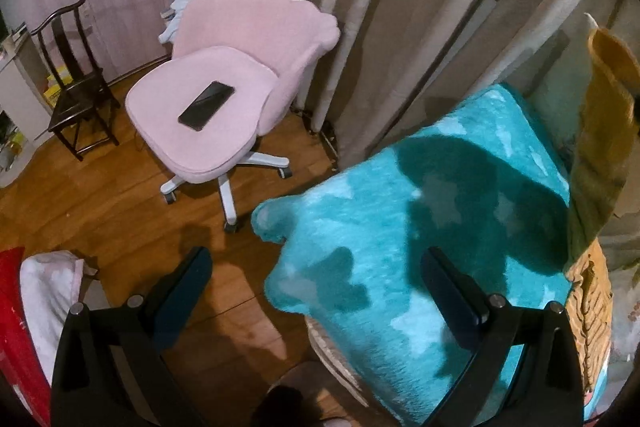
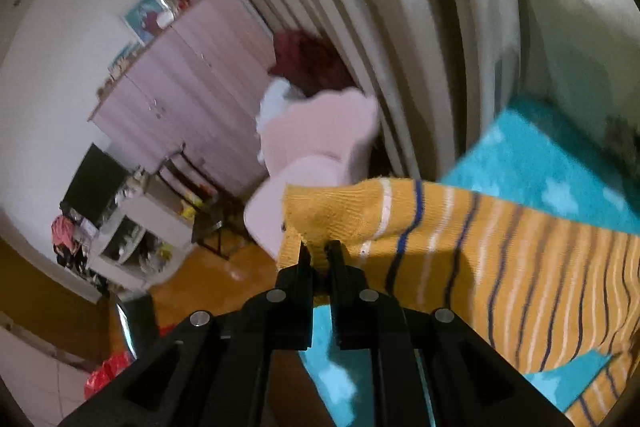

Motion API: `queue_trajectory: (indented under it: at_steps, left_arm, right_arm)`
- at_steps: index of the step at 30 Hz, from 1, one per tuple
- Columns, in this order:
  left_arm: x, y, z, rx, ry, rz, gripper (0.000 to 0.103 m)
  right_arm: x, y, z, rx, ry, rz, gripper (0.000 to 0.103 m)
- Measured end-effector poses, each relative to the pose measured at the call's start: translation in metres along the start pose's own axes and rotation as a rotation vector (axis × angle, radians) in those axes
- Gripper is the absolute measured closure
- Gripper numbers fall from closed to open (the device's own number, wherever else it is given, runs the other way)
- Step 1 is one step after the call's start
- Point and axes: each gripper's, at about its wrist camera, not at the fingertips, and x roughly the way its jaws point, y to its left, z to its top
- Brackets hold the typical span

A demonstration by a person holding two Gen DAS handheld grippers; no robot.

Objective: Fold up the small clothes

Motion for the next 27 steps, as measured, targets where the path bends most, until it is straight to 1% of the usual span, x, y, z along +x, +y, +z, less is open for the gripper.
queue_trajectory:
  at_steps: [2,5,7,10,13,15,17,18,21,24,27]
  left_arm:
    - [0.001,-0.011,0.002,0.027,-0.006,-0.015,0.000]
    - [0.004,-0.029,0.004,0.064,-0.002,-0.041,0.000]
    - [0.009,-0.046,0.005,0.089,0.008,-0.064,0.000]
    - [0.013,-0.073,0.005,0.137,0.019,-0.095,0.000]
    - [0.012,-0.105,0.000,0.194,0.024,-0.128,0.000]
    - [0.009,-0.128,-0.007,0.240,0.025,-0.148,0.000]
    - [0.007,-0.149,-0.017,0.287,0.034,-0.167,0.000]
    - [0.005,-0.156,-0.022,0.303,0.039,-0.174,0.000]
    - [0.001,-0.179,-0.040,0.354,0.062,-0.192,0.000]
    - [-0.005,-0.197,-0.056,0.389,0.069,-0.194,0.000]
    - [-0.011,-0.213,-0.072,0.420,0.074,-0.196,0.000]
  right_arm:
    - [-0.016,-0.008,0.005,0.041,-0.036,0.003,0.095]
    - [-0.050,-0.031,-0.001,0.099,-0.075,-0.059,0.095]
    - [-0.080,-0.059,-0.011,0.175,-0.108,-0.096,0.095]
    - [-0.136,-0.105,-0.031,0.293,-0.174,-0.156,0.095]
    - [-0.195,-0.153,-0.059,0.384,-0.232,-0.248,0.095]
    - [-0.233,-0.184,-0.083,0.443,-0.260,-0.330,0.097]
    - [-0.274,-0.223,-0.113,0.531,-0.284,-0.411,0.097]
    - [-0.288,-0.234,-0.124,0.562,-0.294,-0.438,0.097]
    - [-0.337,-0.282,-0.172,0.667,-0.314,-0.572,0.097]
    - [-0.367,-0.318,-0.213,0.763,-0.312,-0.656,0.098]
    - [-0.381,-0.351,-0.241,0.824,-0.280,-0.715,0.098]
